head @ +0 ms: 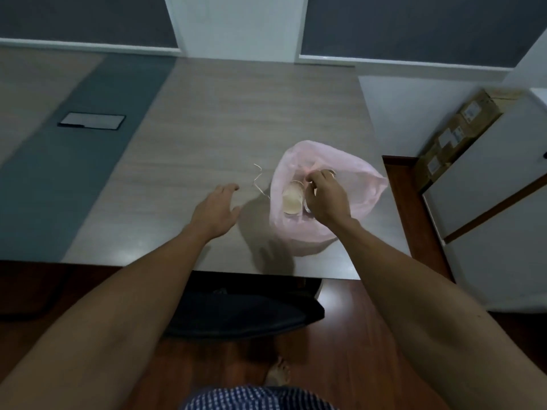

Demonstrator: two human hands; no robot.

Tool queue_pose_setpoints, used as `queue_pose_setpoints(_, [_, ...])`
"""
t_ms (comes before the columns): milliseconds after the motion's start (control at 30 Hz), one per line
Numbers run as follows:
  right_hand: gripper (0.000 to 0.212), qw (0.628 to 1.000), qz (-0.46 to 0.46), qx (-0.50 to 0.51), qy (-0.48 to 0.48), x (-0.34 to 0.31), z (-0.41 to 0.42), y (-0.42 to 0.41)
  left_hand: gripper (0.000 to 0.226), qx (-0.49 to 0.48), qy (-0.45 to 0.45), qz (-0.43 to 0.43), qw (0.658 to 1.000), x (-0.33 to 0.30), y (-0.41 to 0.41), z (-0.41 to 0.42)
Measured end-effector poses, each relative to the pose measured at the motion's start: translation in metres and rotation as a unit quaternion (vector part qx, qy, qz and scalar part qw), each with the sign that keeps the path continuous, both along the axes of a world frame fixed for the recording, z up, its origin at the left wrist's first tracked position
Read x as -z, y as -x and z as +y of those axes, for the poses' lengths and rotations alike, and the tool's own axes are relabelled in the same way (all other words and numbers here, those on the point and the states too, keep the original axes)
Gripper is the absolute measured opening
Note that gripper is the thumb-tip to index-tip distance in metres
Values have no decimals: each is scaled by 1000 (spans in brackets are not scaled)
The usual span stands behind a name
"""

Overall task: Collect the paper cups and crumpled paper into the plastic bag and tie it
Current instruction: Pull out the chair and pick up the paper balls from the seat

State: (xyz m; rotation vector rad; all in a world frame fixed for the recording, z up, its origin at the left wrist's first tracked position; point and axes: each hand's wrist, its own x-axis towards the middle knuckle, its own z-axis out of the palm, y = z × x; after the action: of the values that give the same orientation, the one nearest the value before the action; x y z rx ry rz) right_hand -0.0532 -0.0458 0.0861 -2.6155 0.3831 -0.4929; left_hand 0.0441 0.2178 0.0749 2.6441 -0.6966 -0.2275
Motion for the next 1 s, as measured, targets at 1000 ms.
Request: queue_pose_setpoints(1000, [70, 949, 241, -124, 162, 17, 171, 218, 48, -23, 30, -111, 993, -6, 218, 214])
